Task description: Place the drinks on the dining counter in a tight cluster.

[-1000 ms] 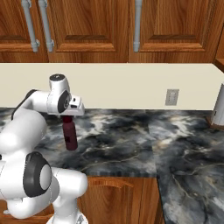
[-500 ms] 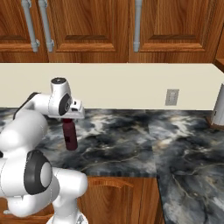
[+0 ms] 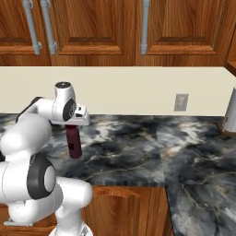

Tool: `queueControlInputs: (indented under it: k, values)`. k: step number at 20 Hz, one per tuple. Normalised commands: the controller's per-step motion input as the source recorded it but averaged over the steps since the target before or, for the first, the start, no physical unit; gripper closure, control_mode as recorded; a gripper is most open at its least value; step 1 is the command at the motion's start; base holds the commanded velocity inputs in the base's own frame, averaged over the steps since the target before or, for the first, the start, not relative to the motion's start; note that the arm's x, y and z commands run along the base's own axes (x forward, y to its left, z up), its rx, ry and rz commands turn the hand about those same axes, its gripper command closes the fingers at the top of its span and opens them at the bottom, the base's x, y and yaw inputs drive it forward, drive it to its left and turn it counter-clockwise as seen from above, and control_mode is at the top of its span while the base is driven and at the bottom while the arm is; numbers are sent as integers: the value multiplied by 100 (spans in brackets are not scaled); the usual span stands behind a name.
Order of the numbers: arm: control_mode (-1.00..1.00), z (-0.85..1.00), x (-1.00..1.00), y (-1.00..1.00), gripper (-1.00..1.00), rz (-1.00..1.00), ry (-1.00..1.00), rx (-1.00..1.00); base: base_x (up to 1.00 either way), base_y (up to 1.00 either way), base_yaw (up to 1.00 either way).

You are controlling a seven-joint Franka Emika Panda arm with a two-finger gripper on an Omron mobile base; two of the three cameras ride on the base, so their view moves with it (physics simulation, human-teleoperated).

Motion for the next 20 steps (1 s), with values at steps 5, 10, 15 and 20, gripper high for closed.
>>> queueControlInputs:
  k: [5, 10, 15, 20]
  values:
    - [-100, -1, 0, 0, -100, 0, 1, 0, 0, 0, 0]
    - [-100, 0, 0, 0, 100, 0, 0, 0, 0, 0, 0]
    - [-100, 0, 0, 0, 100, 0, 0, 0, 0, 0, 0]
    - [-100, 0, 0, 0, 100, 0, 0, 0, 0, 0, 0]
